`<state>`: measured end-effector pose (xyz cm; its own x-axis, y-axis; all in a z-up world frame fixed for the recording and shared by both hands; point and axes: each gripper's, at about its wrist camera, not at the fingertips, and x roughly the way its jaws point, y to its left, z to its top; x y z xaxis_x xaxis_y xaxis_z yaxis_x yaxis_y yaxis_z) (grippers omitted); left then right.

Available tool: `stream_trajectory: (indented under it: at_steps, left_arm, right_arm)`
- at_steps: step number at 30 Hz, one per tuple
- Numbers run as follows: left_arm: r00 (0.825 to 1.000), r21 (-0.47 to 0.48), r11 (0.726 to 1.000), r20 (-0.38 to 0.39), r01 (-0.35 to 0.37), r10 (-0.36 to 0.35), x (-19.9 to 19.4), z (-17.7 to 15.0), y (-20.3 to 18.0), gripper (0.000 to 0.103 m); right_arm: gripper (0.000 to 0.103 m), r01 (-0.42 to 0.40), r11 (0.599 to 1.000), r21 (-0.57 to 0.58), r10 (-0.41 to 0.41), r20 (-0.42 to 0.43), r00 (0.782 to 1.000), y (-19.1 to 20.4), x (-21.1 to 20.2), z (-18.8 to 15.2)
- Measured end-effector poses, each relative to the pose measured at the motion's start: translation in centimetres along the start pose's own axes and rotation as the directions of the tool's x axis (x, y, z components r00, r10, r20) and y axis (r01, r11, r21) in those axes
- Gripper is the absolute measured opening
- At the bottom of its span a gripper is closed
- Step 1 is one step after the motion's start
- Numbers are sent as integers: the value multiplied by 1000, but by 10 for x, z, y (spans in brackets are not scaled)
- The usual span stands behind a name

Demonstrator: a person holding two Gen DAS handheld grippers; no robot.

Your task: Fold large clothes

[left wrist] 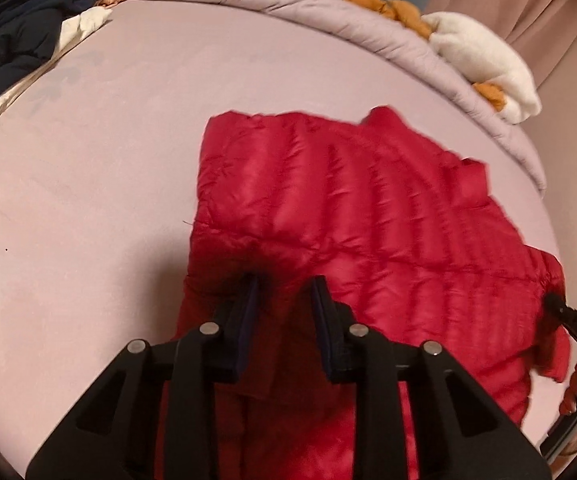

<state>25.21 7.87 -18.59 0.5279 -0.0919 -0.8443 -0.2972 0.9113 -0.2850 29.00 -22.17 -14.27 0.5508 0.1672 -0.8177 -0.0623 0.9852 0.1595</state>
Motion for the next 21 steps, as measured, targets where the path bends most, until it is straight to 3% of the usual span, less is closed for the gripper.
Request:
stream_trajectory:
  at_steps: [8,18,21]
  left_arm:
    - [999,-17,999,2,-33,33,9,-3,12,24]
    - [997,-71,994,1,-81,81,9,-2,18,23]
    - [996,-80,993,2,-85,86,3,-6,23,23]
  right_arm:
    - [16,0,999,40,2,-54,999,-11,24,-14]
    - [17,0,998,63,2,-39,999,-21,25,-22]
    - [24,17,997,73,-16,-19,1000,-28,16,-25]
